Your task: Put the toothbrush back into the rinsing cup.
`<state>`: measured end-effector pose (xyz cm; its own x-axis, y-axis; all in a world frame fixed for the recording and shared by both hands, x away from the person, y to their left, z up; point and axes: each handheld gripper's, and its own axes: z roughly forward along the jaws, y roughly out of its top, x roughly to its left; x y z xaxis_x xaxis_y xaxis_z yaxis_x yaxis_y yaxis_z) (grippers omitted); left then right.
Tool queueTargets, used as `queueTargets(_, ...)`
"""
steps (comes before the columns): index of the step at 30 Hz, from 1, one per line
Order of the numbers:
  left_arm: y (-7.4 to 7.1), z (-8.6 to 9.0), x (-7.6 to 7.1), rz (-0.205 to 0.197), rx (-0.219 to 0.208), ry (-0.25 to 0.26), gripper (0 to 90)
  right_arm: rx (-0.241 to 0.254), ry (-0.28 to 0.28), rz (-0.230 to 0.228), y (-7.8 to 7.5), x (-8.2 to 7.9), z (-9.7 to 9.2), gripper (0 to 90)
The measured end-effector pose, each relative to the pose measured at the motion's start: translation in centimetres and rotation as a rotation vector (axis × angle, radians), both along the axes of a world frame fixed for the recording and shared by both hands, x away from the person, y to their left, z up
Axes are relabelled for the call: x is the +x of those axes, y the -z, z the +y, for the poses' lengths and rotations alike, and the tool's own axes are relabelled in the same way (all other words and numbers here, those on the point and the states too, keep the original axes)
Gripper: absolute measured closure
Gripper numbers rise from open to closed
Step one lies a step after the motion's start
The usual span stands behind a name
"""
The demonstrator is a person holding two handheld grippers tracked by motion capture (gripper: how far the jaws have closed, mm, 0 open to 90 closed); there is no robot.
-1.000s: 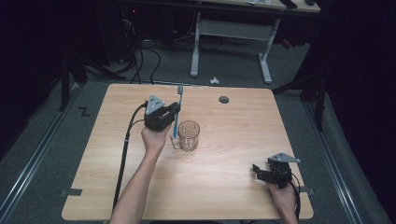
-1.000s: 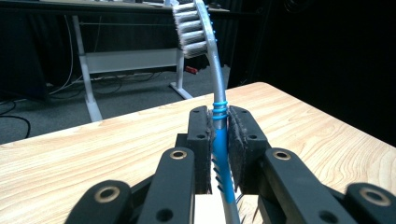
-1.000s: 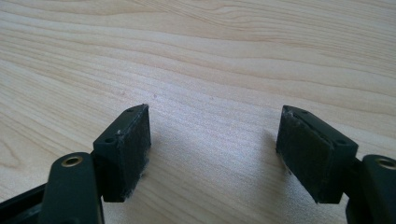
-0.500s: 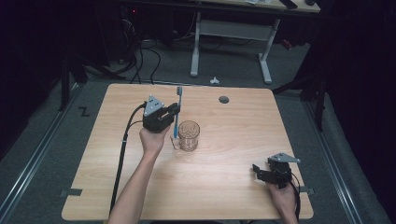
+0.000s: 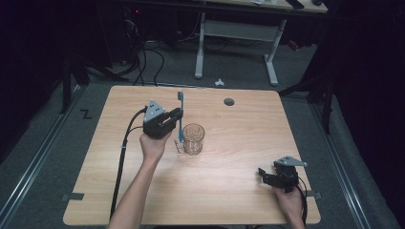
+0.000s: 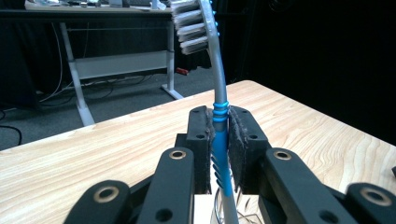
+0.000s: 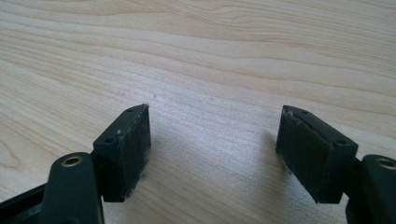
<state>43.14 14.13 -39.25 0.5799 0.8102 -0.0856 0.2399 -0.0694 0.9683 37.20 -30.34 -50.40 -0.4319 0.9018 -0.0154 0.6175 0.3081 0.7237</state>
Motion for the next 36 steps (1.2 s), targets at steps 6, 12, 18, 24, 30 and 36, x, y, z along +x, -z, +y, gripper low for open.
queueTargets(6,0.0,0.2,-0.5,-0.008,0.011,0.006,79.4,0.000,0.000,0.000,0.0,0.0,0.0,26.5)
queueTargets(12,0.0,0.2,-0.9,-0.009,0.022,0.011,79.3,0.000,0.000,0.000,0.0,0.0,0.0,26.5)
queueTargets(18,-0.1,0.0,-1.2,-0.011,0.027,0.029,79.3,0.000,0.000,0.000,0.0,0.0,0.0,26.5)
queueTargets(24,0.0,0.0,-1.5,-0.002,0.026,0.042,79.3,0.000,0.000,0.000,0.0,0.0,0.0,26.5)
queueTargets(30,0.2,0.2,-1.7,0.006,0.024,0.049,79.2,0.000,0.000,0.000,0.0,0.0,0.0,26.5)
queueTargets(36,0.4,0.3,-1.9,0.008,0.022,0.053,79.2,0.000,0.000,-0.001,0.0,0.0,0.0,26.4)
